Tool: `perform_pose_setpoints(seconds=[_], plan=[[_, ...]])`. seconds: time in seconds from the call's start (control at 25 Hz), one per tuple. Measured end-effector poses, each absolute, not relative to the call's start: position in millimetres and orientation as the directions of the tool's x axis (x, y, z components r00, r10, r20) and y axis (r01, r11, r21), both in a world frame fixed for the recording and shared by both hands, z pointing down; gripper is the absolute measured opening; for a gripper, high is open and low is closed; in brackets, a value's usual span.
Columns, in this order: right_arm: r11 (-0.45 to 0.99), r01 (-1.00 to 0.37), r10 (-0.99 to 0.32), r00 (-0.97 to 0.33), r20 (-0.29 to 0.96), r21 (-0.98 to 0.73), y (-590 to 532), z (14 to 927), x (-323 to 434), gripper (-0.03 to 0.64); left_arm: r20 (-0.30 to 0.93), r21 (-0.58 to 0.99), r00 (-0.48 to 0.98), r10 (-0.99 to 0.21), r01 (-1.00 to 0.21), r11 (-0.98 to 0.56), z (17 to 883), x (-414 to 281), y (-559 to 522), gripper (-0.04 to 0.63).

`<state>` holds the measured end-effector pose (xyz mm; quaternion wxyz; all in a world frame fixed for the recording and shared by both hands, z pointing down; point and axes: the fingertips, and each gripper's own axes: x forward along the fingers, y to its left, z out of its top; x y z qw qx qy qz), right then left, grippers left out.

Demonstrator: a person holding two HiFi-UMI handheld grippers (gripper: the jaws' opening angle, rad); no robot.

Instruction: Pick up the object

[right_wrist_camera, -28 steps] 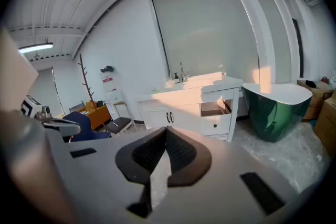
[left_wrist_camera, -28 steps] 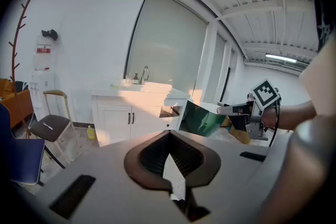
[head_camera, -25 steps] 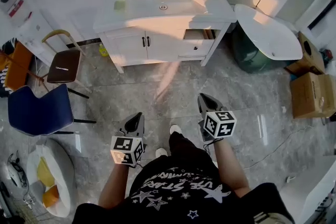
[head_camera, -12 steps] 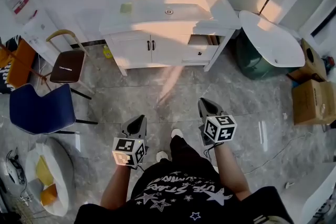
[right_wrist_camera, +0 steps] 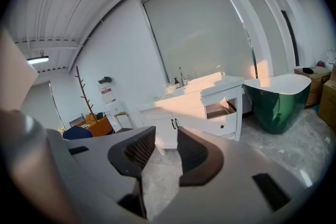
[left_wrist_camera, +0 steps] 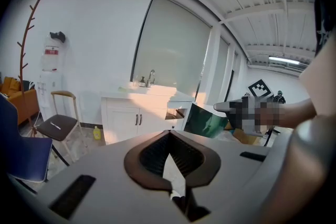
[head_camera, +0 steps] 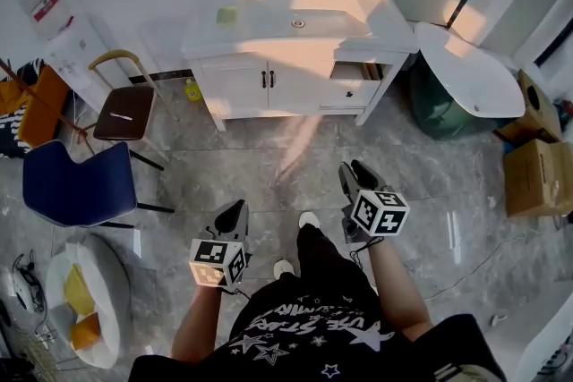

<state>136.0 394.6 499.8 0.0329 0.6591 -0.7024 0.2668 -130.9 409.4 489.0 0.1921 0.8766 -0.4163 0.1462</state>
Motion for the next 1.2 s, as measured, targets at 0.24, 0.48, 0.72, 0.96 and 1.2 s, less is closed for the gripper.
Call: perform_pose_setpoints(seconds=[0.24,0.48,0.72,0.96,1.2], plan=[[0.006,-0.954,-0.908,-0.131,0.398,-0.300,357.4,500.0,132.8,0.245,0.418,0.209,0.587,-0.694,-0.805,-0.555,493.6,-139.0,393.7,0.015],[0.041,-0.947,-0.889,-0.181,0.421,-0.319,294.6,515.1,131.7,0.267,0.476,0.171,0.577,-0.663,-0.801,-0.574,504.6,-150.8,354.7,0.015],[0.063,-0.937,-0.882,-0.213,0.420,-0.343,207.9,524.8,152.7,0.267,0.456,0.145,0.522,-0.721,-0.843,-0.519,498.0,-135.1,260.5,0.015],[0.080,-0.930,-0.880,-0.235,0.413,-0.359,108.8,518.5,188.5,0.267,0.447,0.171,0.517,-0.730,-0.850,-0.498,484.3,-83.3,174.5,0.015],[0.126,-0.918,-0.868,-0.285,0.407,-0.376,31.8,516.1,210.3,0.267,0.426,0.140,0.464,-0.777,-0.882,-0.450,477.9,-56.8,103.0,0.015]])
